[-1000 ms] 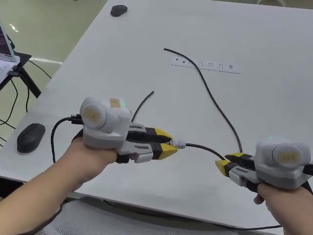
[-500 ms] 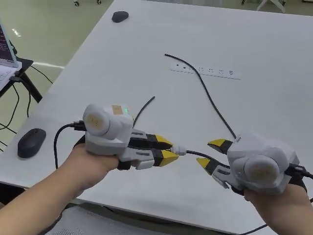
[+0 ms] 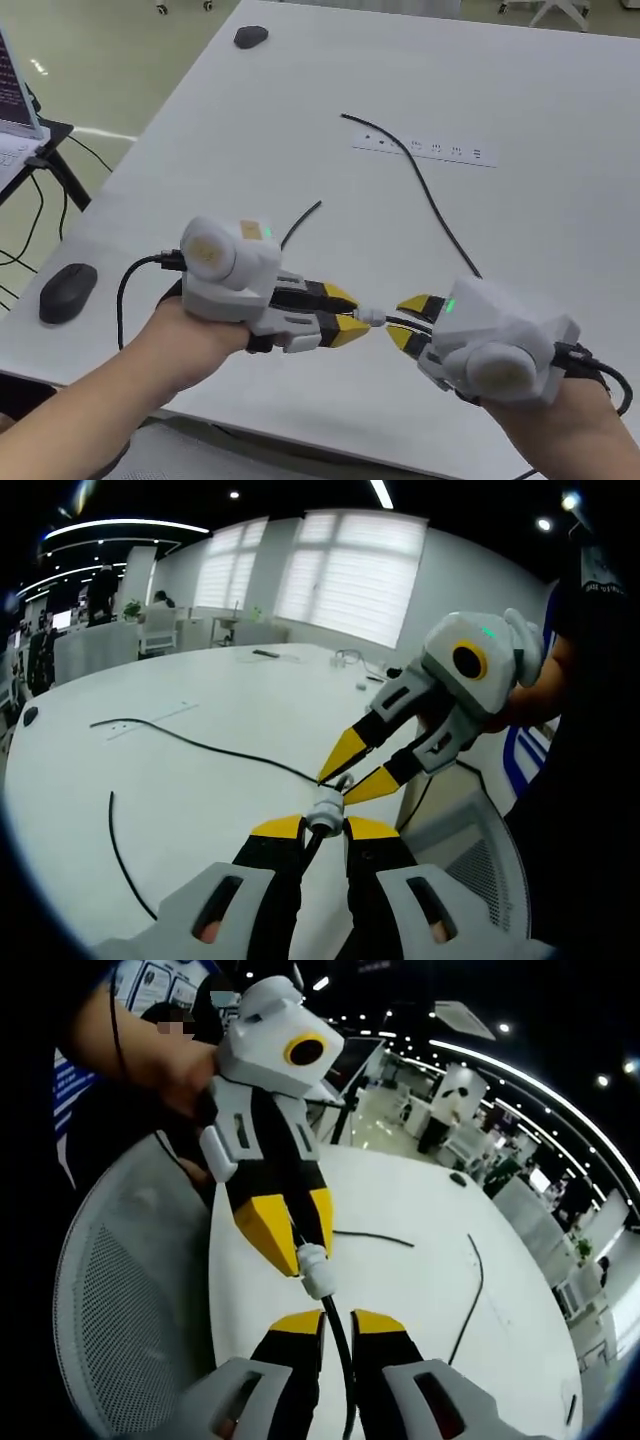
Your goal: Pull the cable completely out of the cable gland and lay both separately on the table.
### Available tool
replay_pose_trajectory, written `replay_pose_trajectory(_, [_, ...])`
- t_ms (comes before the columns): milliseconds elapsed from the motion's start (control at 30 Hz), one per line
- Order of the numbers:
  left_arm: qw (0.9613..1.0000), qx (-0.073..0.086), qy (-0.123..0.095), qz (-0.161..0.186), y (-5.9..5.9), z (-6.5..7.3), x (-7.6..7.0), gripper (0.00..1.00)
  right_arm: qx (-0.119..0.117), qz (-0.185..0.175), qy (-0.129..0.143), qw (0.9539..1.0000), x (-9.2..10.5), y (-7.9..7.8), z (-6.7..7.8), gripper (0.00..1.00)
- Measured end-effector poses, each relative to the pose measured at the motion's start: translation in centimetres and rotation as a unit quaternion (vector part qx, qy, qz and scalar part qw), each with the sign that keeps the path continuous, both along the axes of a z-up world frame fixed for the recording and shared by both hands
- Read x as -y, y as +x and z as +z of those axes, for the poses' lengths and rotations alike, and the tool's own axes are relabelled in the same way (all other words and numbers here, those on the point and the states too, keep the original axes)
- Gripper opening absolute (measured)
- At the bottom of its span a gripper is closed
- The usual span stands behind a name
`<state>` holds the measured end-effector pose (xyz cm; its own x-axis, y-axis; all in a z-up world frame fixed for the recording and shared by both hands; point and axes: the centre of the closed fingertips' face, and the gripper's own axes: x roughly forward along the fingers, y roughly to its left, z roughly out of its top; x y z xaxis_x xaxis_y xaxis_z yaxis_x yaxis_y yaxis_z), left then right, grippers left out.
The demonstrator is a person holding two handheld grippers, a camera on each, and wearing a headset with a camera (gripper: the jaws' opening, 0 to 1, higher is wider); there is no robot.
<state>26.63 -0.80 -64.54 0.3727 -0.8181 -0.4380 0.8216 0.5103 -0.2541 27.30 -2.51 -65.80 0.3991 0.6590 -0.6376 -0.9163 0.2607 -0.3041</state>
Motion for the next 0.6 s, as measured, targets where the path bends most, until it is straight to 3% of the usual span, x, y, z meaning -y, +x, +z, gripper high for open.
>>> replay_pose_trajectory(600, [1.0000, 0.003, 0.003, -0.004, -0.02, -0.30, 0.30, 0.15, -0.018, -0.018, 0.022, 0.9994, 0.35, 0.08, -0.41, 0.01])
